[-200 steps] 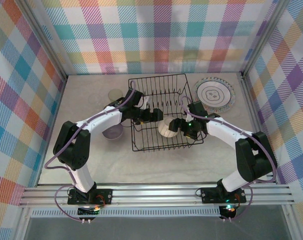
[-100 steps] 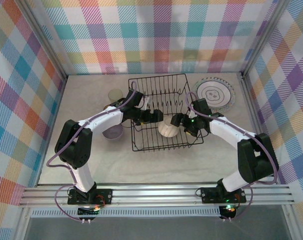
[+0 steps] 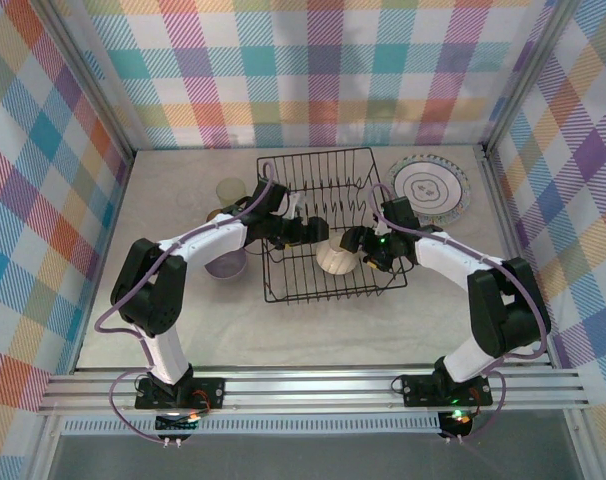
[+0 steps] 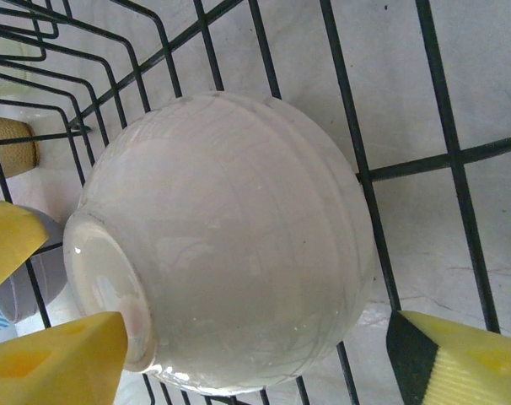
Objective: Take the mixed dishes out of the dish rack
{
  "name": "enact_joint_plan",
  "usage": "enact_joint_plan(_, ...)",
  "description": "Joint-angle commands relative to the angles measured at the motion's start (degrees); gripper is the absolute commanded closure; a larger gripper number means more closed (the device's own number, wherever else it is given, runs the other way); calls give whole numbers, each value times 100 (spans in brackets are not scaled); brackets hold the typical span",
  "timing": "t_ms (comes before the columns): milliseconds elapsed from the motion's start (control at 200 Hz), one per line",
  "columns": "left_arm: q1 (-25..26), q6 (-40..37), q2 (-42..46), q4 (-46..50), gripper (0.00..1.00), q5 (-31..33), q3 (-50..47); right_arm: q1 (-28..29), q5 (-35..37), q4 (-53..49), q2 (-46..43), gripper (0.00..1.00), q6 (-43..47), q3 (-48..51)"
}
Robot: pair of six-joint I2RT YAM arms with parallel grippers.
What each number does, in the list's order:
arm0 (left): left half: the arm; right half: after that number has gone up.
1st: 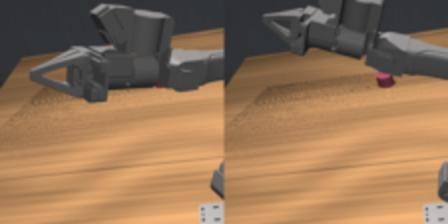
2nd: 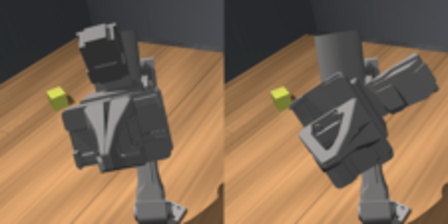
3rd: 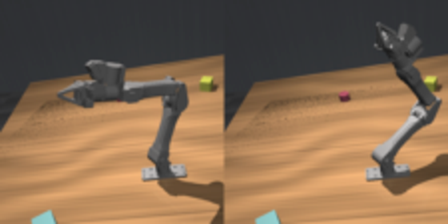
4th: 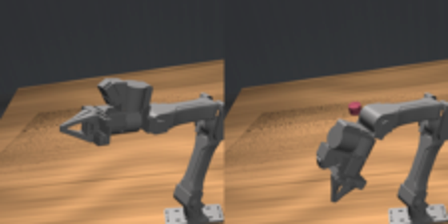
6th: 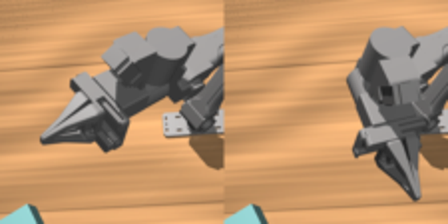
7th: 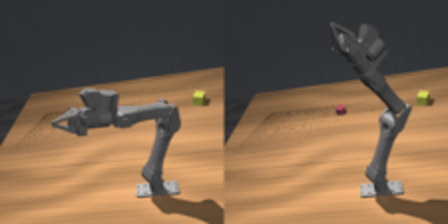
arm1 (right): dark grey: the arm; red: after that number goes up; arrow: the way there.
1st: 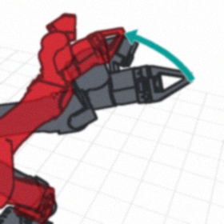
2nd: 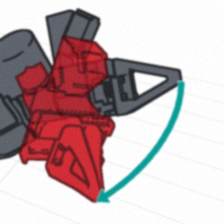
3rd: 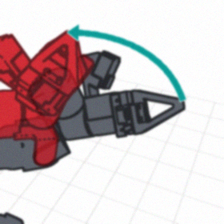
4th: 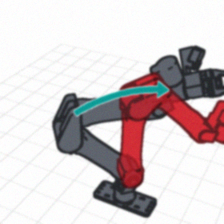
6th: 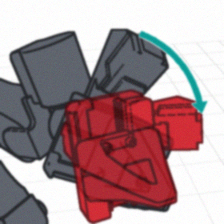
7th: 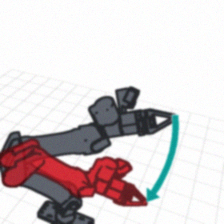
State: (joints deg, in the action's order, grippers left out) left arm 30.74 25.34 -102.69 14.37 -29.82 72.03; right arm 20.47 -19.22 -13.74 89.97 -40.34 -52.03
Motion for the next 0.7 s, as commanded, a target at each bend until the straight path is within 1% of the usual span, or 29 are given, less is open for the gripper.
enact_joint_plan(0, 46, 134, -74, -273, 1, -181, -107, -41, -55, 114, -2, 22, -187, 178)
enact_joint_plan(110, 42, 227, -87, -427, 0, -217, -173, -43, -53, 167, -33, 26, -183, 270)
enact_joint_plan(170, 37, 309, -98, -527, 0, -191, -226, -61, -64, 195, -33, 30, -181, 310)
enact_joint_plan(325, -32, 702, -147, -1168, 0, -339, -563, -105, -106, 289, -41, 36, -180, 451)
enact_joint_plan(400, -59, 811, -178, -1248, 0, -320, -654, -135, -145, 319, -50, 37, -185, 503)
enact_joint_plan(475, -72, 922, -243, -1003, 0, -243, -585, -162, -167, 350, -76, 38, -183, 548)
enact_joint_plan(535, -64, 956, -300, -915, 0, -378, -535, -188, -186, 364, -101, 39, -184, 571)
enact_joint_plan(625, -59, 964, -341, -780, 0, -388, -493, -203, -212, 377, -103, 40, -176, 586)
enact_joint_plan(695, -60, 1048, -282, -1083, 0, -376, -693, -217, -248, 412, -86, 40, -183, 590)
